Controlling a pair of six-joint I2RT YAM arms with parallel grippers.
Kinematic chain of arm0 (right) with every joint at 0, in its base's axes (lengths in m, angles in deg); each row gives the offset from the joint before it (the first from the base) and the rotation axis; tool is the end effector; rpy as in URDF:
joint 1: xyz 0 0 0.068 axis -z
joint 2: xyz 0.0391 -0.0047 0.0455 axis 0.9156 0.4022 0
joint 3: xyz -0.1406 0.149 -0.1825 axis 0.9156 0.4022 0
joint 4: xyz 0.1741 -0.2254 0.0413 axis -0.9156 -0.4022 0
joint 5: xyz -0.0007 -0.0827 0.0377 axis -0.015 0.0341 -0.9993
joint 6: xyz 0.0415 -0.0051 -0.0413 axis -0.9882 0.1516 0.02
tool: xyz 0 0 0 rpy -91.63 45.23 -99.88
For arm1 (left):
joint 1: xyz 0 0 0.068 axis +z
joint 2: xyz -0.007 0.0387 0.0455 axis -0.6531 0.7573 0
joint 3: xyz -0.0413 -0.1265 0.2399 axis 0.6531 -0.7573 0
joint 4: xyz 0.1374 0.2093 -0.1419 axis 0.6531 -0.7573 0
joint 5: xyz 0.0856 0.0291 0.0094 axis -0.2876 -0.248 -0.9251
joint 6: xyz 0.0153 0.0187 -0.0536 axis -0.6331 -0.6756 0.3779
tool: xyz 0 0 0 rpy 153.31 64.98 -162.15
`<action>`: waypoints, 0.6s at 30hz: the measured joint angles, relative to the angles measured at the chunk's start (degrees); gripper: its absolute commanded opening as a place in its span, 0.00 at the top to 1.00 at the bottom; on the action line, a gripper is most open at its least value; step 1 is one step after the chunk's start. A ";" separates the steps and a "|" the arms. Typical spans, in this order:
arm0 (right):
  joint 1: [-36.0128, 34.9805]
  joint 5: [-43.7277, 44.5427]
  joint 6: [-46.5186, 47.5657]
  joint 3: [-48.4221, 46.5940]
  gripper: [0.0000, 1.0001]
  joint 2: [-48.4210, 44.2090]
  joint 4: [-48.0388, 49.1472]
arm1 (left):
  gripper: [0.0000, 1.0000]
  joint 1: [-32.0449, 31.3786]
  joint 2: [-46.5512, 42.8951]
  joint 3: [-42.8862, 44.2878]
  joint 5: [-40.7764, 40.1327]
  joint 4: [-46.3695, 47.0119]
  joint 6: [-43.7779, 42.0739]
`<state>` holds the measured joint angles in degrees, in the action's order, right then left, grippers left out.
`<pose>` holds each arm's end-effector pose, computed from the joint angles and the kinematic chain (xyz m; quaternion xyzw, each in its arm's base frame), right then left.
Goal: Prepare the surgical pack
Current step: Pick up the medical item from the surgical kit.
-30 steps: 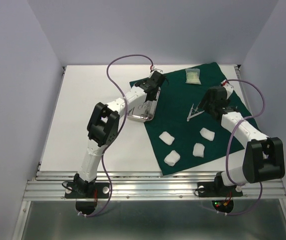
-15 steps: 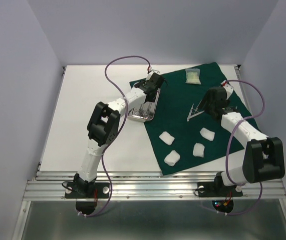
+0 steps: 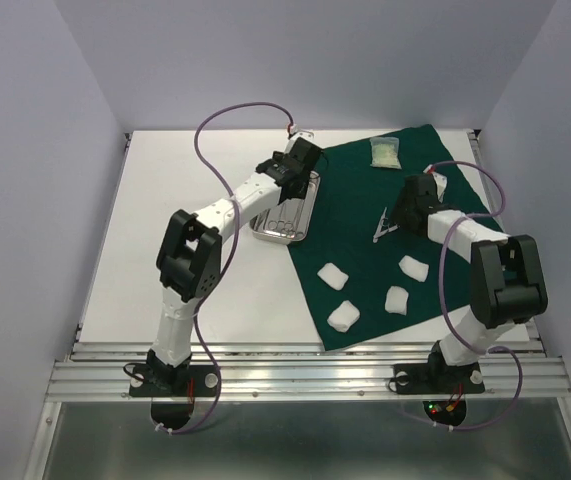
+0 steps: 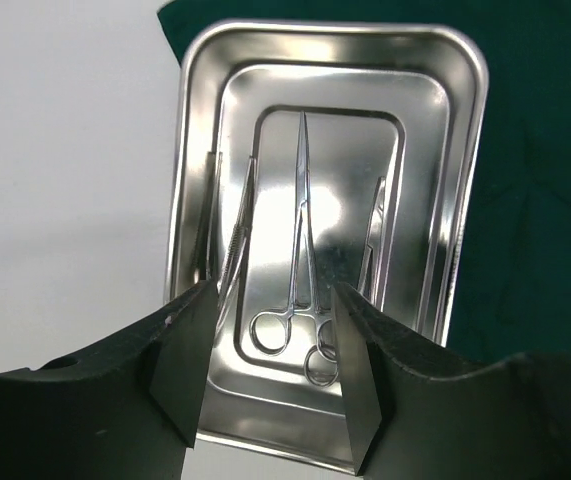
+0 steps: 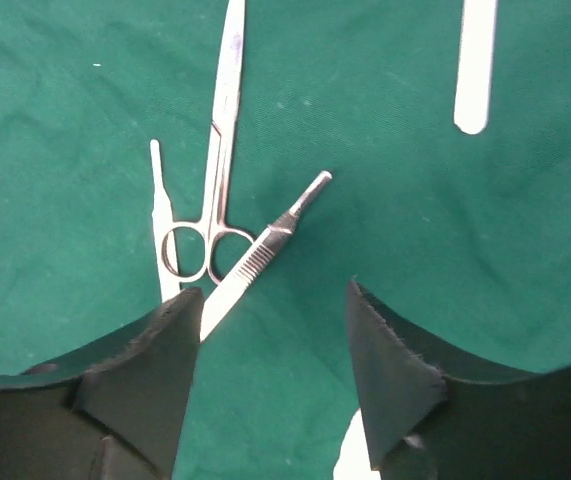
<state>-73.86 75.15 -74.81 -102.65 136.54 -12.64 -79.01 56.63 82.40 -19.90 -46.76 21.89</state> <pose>0.3613 0.0350 0.1728 0.2190 0.8999 -0.0290 0.3759 0.4182 -0.3062 0.2403 0.1151 0.8923 0.0183 0.4361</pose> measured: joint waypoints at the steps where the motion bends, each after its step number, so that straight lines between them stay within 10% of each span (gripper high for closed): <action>1: 0.00 -0.35 0.04 -0.63 0.40 1.16 0.04 | 0.40 0.00 -1.88 0.00 0.00 -0.09 -0.11; 18: 0.00 0.02 1.44 -14.40 0.60 15.34 1.31 | 0.41 -0.39 -9.49 -0.04 0.70 -0.90 -0.92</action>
<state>-73.86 75.17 -73.36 -117.05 151.88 -11.33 -79.41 47.15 82.36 -19.21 -47.66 20.97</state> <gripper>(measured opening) 0.393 0.592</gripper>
